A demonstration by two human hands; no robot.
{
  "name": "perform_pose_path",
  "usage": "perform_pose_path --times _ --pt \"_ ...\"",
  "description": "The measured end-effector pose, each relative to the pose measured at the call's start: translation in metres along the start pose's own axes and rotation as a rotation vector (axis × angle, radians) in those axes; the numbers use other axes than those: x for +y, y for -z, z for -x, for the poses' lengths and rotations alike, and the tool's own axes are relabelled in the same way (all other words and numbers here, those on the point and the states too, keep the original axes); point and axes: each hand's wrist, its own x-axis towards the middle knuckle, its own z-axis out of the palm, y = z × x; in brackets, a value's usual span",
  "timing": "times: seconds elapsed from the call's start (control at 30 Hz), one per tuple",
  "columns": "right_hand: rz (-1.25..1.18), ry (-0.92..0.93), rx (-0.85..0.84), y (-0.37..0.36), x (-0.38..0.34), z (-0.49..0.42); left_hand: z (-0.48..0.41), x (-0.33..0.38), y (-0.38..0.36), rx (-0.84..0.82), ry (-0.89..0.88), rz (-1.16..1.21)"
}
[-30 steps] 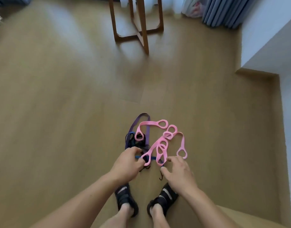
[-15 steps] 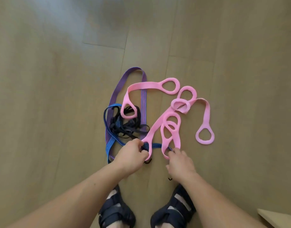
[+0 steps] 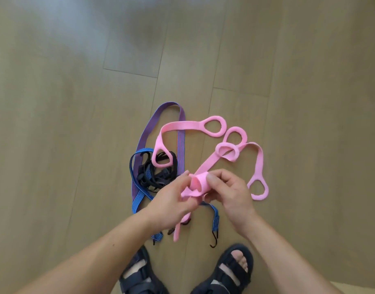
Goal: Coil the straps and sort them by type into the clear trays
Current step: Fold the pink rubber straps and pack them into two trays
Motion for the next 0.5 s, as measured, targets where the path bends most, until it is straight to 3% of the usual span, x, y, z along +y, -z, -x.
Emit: perform_pose_path --times 0.07,0.2,0.37,0.5 --pt "0.063 -0.062 0.104 -0.003 0.011 -0.019 -0.006 -0.008 0.006 0.059 0.062 -0.003" --pt "0.499 -0.274 0.368 -0.001 0.064 -0.083 -0.017 -0.031 0.013 0.220 0.147 0.063" --pt "0.586 -0.494 0.649 -0.008 0.116 -0.149 -0.025 -0.062 0.024 0.334 0.202 0.122" --pt "0.561 -0.464 0.635 -0.011 0.137 -0.161 -0.030 -0.063 0.030 0.372 0.190 0.145"
